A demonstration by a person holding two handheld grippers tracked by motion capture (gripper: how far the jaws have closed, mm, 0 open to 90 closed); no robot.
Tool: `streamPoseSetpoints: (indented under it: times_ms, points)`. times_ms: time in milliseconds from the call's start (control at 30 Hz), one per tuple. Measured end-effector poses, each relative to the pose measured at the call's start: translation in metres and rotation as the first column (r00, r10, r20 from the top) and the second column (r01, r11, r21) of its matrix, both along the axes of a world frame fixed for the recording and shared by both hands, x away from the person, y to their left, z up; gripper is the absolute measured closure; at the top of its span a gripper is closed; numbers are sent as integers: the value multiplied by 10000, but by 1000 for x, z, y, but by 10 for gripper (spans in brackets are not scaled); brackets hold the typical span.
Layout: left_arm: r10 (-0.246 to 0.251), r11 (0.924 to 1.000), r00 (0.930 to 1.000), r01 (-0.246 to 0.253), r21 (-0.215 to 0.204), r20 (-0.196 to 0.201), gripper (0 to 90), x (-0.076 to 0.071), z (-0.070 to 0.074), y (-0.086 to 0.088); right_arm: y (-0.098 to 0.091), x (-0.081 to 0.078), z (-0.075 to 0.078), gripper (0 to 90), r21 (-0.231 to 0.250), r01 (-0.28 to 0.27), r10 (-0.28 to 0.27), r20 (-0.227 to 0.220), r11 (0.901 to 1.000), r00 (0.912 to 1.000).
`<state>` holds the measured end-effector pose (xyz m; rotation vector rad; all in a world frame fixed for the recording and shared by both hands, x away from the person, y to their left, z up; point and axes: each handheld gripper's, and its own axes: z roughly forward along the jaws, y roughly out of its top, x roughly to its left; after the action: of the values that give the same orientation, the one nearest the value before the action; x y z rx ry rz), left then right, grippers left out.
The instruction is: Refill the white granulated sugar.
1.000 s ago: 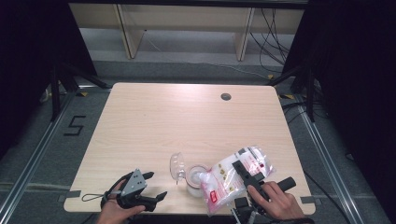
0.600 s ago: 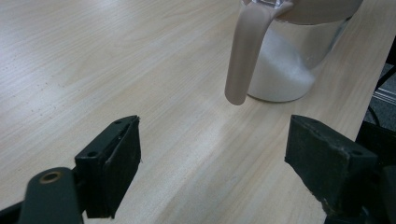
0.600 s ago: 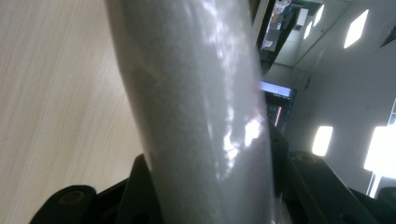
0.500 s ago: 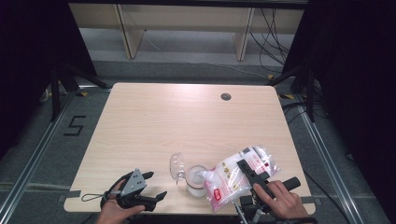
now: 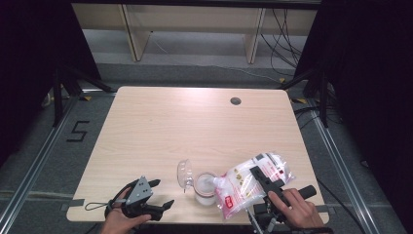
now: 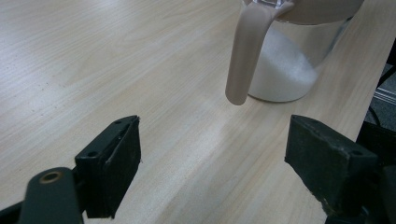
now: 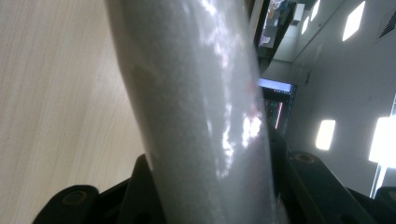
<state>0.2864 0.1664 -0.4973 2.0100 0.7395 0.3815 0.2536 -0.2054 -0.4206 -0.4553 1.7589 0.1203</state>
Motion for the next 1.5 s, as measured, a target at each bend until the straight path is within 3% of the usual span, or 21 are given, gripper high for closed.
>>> streamPoseSetpoints:
  times_ms: [133,300,400,433,633,667,767,1067,1133,1167,1267,1367,1400,1433,1467,1500]
  points:
    - [2,10000,10000,-2,4,5,180,0,0,0,1,1,1,656,-164,-150,152,119,9998,9998]
    - [-4,10000,10000,4,3,2,180,0,0,0,0,1,0,656,-38,7,-7,-27,10000,10000]
    - [-2,10000,10000,2,9,3,180,0,0,0,1,0,2,656,-305,-50,53,102,9995,9999]
    - [0,10000,10000,0,7,8,180,0,0,0,1,-1,1,656,-158,131,-131,4,9998,9999]
    - [0,10000,10000,0,4,3,180,0,0,0,1,0,3,657,-325,-33,36,108,9995,9999]
    - [1,10000,10000,-1,1,2,180,0,0,0,0,0,1,657,-163,57,-56,14,9999,10000]
    - [1,10000,10000,-1,14,6,180,0,0,0,1,1,3,657,-444,-46,53,148,9990,9999]
    - [-24,10000,10000,24,38,33,180,0,0,0,1,-2,0,658,-7,369,-369,-122,9993,9992]
    - [-26,10000,10000,26,36,41,180,0,0,0,2,-2,3,658,-324,381,-386,-141,9987,9992]
    - [3,10000,10000,-3,3,5,180,0,0,0,1,-2,1,659,-52,470,-470,-127,9989,9988]
    - [-3,10000,10000,3,24,17,180,0,0,0,1,0,2,659,-170,173,-174,-43,9997,9998]
    - [5,10000,10000,-5,3,7,180,0,0,0,1,-2,0,659,-49,441,-442,-146,9990,9989]
    - [7,10000,10000,-7,5,7,180,0,0,0,2,-2,3,659,-344,358,-364,-156,9988,9992]
    - [6,10000,10000,-6,0,6,180,0,0,0,2,0,1,659,-52,32,-32,-15,10000,10000]
    - [6,10000,10000,-6,2,6,180,0,0,0,3,0,3,659,-253,-114,116,89,9996,9999]
    - [6,10000,10000,-6,3,8,180,0,0,0,3,0,1,659,-96,6,-6,-44,10000,10000]
